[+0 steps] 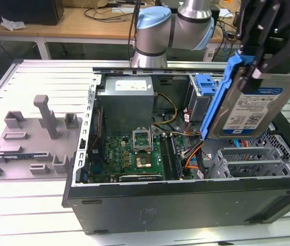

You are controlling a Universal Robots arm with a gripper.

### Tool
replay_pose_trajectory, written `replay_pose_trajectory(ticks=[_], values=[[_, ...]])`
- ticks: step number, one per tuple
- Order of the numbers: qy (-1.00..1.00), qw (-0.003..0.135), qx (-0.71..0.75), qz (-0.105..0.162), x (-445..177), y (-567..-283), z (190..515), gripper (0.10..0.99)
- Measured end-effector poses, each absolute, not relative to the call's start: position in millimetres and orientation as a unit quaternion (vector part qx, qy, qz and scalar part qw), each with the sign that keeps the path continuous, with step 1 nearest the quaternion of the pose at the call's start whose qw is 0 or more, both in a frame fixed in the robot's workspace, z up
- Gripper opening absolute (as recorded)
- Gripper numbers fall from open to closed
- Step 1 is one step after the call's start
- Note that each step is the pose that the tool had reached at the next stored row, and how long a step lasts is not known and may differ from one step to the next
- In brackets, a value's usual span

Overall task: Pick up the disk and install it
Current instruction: 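Insert the disk into the insertion slot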

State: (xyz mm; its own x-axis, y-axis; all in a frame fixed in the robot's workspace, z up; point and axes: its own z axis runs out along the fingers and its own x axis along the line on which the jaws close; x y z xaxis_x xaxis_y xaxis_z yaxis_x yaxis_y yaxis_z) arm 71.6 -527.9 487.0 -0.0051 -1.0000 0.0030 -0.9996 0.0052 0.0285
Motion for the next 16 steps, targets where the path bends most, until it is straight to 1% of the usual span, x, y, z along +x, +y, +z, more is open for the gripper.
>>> replay_pose_trajectory(ticks=[3,7,12,16], values=[[-0.708,0.011,0.706,-0.008,76.7,-528.1,486.1,0.365],[-0.707,0.006,0.707,-0.003,84.1,-528.2,483.5,0.365],[-0.707,0.008,0.707,0.002,94.7,-528.5,481.7,0.365],[-0.708,0.007,0.706,0.004,103.2,-528.6,479.6,0.365]])
